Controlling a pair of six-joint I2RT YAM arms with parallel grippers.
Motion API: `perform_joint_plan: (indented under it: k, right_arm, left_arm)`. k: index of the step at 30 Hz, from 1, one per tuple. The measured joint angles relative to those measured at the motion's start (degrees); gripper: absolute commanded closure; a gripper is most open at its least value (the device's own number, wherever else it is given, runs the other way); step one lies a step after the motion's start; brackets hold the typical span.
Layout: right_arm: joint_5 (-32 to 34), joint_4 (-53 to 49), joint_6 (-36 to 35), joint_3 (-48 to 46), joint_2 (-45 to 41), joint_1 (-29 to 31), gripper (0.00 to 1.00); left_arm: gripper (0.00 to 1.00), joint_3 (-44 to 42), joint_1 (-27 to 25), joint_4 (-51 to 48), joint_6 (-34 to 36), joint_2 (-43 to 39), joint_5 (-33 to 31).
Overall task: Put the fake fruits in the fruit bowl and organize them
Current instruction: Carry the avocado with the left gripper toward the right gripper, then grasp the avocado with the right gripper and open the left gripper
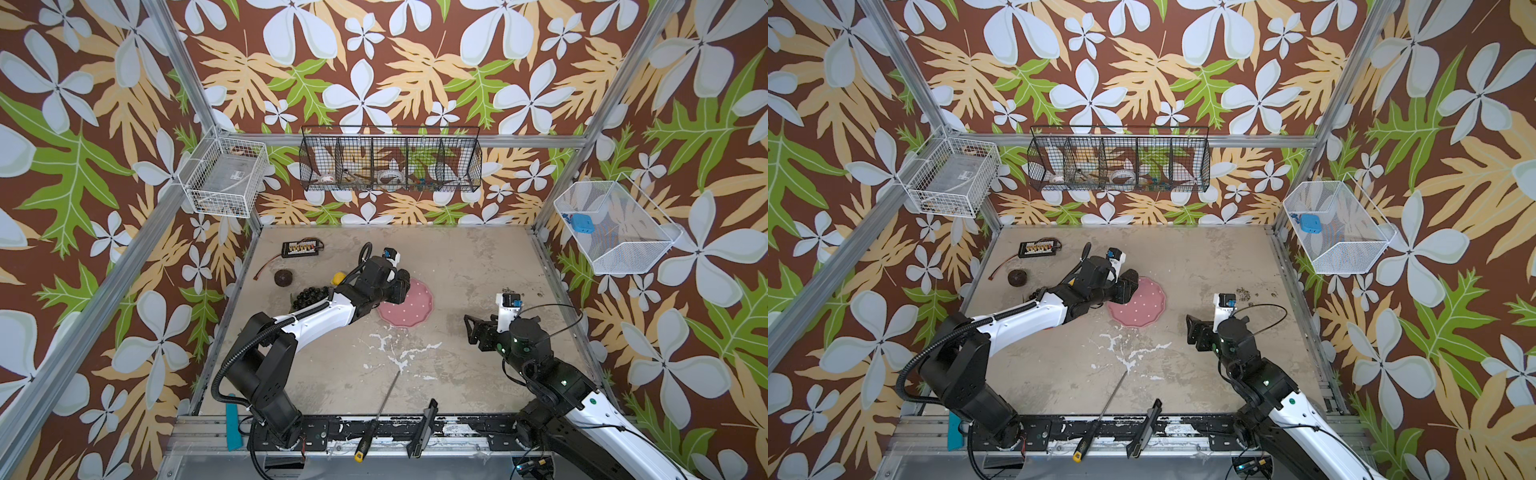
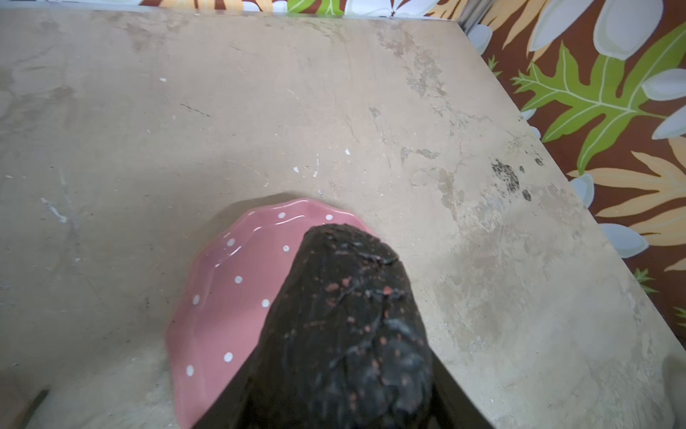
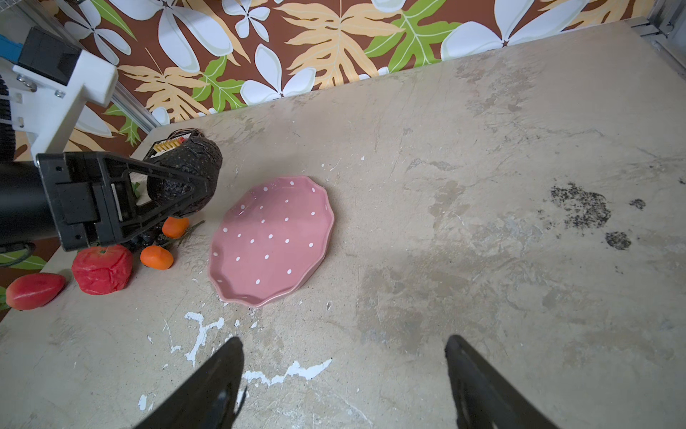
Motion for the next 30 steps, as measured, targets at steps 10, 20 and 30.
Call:
perform_joint_plan:
  k: [10,20,30]
  right_arm:
    - [-5.8,-0.8,1.3,10.0,7.3,-0.2,0.11]
    - [-22.3,1.8,4.2,14.6,15.5,-2.5,0.08]
    - [-34.0,7.6,8.9,12.3,17.5,-1.6,0.08]
  left_arm:
    - [0.50,-12.9,-4.6,14.4,5.2,-4.4,4.9]
    - [0.53,-28.1,-5.3,39.0,9.9,-11.7,11.4]
    - [0.53,-32.0,-6.3,52.3,11.2,-11.1,14.8]
